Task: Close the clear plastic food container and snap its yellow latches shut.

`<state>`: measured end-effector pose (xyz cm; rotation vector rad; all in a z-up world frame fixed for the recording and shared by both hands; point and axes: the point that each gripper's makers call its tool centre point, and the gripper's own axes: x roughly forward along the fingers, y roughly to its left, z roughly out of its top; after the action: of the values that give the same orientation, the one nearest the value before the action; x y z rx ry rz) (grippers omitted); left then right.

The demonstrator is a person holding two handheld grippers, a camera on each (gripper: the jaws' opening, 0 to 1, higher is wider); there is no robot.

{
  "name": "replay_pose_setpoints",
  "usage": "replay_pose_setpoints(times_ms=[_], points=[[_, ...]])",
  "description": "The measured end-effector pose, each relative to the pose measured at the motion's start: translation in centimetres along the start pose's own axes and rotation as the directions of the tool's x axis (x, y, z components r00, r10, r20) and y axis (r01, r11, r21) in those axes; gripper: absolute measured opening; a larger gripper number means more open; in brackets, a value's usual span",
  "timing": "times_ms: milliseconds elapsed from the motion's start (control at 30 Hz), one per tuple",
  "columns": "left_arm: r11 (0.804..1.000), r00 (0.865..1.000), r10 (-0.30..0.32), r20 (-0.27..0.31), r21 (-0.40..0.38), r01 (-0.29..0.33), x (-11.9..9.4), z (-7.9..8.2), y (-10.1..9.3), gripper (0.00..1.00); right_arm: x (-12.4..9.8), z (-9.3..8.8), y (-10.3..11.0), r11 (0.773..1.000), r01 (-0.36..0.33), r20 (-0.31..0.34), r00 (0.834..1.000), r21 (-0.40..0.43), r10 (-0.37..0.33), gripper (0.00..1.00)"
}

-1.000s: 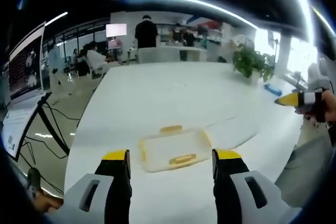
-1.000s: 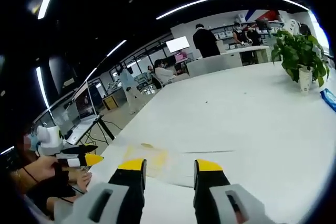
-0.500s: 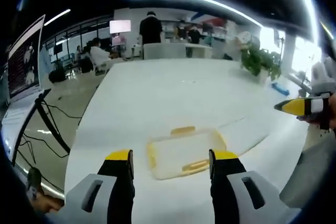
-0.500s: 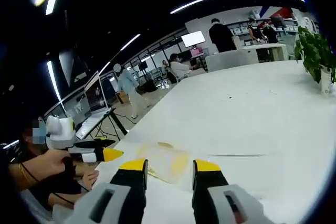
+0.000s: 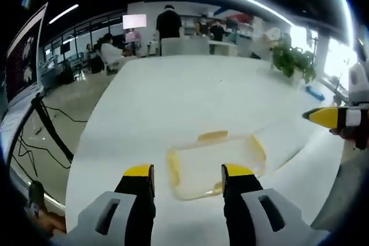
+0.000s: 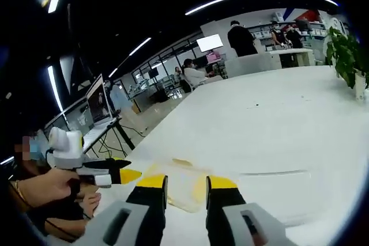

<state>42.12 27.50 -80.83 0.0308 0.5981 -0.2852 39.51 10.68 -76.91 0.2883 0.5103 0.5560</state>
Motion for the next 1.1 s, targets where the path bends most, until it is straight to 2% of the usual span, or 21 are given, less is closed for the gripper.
replay_pose_setpoints(times_ms=[400,533,633,967,1100], points=[[1.0,1.0,-0.007,-0.012,-0.002,0.007,2.0,-0.4,0.7,0.41,3.5,-1.0,1.0,0.999,-0.011,-0.019,1.0,-0.033,0.01,0.22],[1.0,1.0,-0.003,-0.018,-0.001,0.003,2.1,-0.6,0.8,0.39,4.7,-1.8,0.2,0.998,0.028,-0.039,0.999,-0.058,-0.03,0.2],[1.0,1.0,0.0,-0.017,-0.007,0.0,2.4,-0.7,0.9,0.37,5.3,-2.7,-0.1,0.999,0.039,-0.075,0.996,0.007,-0.039,0.18],[1.0,0.999,0.016,-0.052,0.022,-0.015,3.7,-1.8,1.3,0.3,6.7,-4.2,-1.1,0.994,0.099,-0.108,0.989,-0.04,-0.103,0.16],[1.0,0.998,0.017,-0.066,0.026,-0.016,4.2,-2.4,1.5,0.28,7.0,-4.8,-1.6,0.991,0.128,-0.125,0.984,-0.028,-0.13,0.14]])
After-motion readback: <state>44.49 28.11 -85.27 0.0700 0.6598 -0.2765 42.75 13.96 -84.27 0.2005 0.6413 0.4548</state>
